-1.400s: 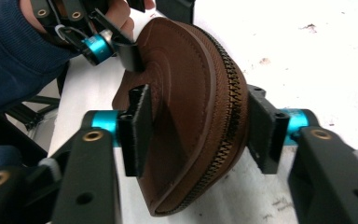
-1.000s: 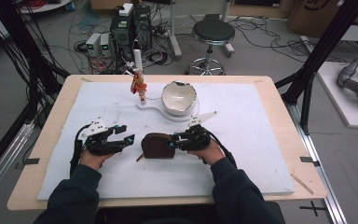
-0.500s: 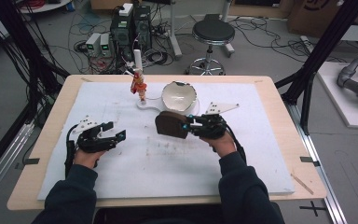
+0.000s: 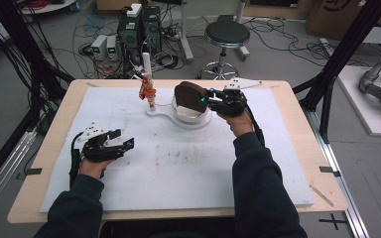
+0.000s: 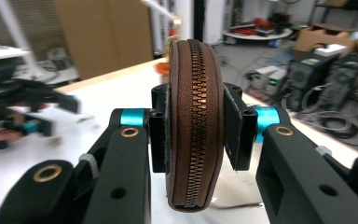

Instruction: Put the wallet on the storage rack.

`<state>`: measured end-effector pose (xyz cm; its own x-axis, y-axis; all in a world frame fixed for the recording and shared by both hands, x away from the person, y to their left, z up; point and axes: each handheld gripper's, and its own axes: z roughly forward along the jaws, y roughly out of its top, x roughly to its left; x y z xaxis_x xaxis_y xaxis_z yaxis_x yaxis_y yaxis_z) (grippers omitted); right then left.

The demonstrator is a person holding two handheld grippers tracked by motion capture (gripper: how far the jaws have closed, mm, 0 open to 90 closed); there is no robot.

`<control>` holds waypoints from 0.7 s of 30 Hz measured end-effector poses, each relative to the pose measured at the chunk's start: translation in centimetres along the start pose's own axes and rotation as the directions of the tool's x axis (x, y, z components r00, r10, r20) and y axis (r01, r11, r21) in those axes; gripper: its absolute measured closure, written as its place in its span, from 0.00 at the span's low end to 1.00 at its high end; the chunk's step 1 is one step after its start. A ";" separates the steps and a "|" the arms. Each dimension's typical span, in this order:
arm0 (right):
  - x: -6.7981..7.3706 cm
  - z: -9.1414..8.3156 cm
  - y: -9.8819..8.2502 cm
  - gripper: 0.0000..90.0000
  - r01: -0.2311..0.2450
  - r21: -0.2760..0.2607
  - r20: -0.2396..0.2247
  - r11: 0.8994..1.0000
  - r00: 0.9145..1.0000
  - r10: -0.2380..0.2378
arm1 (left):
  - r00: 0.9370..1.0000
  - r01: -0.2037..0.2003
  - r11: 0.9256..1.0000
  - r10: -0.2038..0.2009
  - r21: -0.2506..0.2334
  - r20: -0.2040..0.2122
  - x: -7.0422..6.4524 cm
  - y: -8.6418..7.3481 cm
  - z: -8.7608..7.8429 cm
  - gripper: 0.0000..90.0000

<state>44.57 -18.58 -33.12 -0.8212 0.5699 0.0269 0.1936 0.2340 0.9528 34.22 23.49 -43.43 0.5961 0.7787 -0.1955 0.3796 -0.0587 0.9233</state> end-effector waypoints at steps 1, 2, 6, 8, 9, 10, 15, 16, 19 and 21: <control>0.0 0.0 0.0 0.75 0.000 0.000 0.000 1.000 1.000 0.000 | 1.000 -0.001 1.000 0.001 -0.001 0.000 0.0 0.0 0.0 0.29; -0.3 0.3 0.0 0.75 0.005 0.004 0.016 1.000 1.000 -0.005 | 1.000 -0.003 1.000 0.003 0.000 0.003 0.0 0.0 0.0 0.29; -1.4 1.4 -0.5 0.75 0.031 0.009 0.055 0.999 0.998 -0.031 | 1.000 -0.003 1.000 0.003 0.000 0.004 0.0 0.0 0.1 0.29; -1.6 1.9 -0.9 0.75 0.038 0.024 0.058 0.999 0.998 -0.039 | 1.000 -0.002 1.000 0.002 0.001 0.002 0.0 0.0 0.1 0.29; -1.9 2.3 -1.1 0.75 0.043 0.037 0.062 0.998 0.997 -0.045 | 1.000 -0.001 1.000 0.001 0.001 0.003 0.0 0.0 0.1 0.29; -2.0 2.6 -1.3 0.75 0.048 0.044 0.063 0.998 0.997 -0.050 | 1.000 -0.003 1.000 0.003 0.000 0.001 0.0 0.0 0.1 0.29; -2.4 3.6 -2.1 0.75 0.082 0.047 0.060 0.996 0.995 -0.084 | 1.000 -0.001 1.000 0.001 0.003 0.003 0.0 0.0 0.1 0.29; -2.5 3.8 -2.2 0.75 0.098 0.058 0.062 0.993 0.993 -0.102 | 1.000 -0.003 1.000 0.003 0.004 0.004 0.0 0.0 0.1 0.29; -2.4 4.5 -2.7 0.74 0.115 0.104 0.061 0.988 0.991 -0.122 | 1.000 -0.004 1.000 0.004 0.008 0.003 0.0 0.0 0.1 0.29; -2.5 4.9 -3.0 0.71 0.083 0.134 0.074 0.987 0.993 -0.094 | 1.000 -0.002 1.000 0.002 0.007 0.003 0.0 0.0 0.1 0.29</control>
<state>48.65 -16.88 -37.55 -0.7939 0.6020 -0.0850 0.1948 0.3843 0.9024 34.24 23.44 -43.48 0.5991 0.7766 -0.1951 0.3832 -0.0641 0.9214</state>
